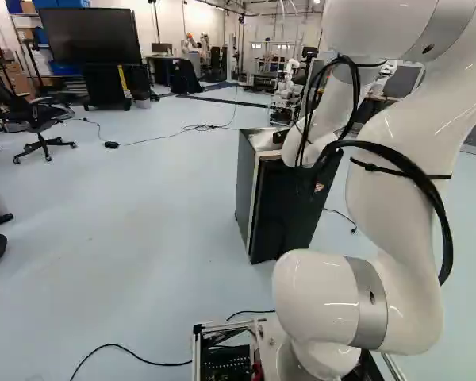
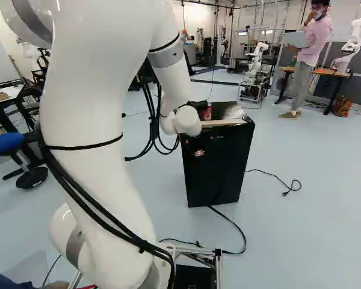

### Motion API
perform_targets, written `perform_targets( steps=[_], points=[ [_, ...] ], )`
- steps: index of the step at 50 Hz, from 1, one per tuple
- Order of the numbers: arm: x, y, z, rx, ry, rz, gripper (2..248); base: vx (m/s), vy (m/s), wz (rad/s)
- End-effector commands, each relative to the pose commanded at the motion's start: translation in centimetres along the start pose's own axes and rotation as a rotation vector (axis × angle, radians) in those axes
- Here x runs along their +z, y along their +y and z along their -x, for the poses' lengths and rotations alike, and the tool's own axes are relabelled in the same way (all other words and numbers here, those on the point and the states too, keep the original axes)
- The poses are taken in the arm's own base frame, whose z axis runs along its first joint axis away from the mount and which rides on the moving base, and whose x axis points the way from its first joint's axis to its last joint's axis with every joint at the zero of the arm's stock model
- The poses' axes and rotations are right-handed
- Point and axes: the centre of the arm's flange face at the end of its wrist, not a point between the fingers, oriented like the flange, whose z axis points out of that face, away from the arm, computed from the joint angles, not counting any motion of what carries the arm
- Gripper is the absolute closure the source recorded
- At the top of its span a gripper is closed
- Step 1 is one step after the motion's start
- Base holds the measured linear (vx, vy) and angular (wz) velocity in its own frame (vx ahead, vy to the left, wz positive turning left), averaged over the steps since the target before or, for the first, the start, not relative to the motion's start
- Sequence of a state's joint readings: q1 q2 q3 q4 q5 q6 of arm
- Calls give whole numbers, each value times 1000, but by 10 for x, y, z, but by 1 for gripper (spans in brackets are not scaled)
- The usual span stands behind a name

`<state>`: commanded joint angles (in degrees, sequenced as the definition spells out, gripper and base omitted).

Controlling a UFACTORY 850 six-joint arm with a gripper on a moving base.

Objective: Grab a drink from the fridge

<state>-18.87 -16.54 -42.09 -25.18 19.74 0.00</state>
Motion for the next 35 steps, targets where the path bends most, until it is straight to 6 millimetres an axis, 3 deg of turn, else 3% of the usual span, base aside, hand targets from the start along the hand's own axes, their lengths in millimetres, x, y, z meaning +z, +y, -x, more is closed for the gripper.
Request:
perform_targets(
  steps=[35],
  points=[
    [13, 2, -12, -8, 10, -3, 3, 0, 0, 0]
  ],
)
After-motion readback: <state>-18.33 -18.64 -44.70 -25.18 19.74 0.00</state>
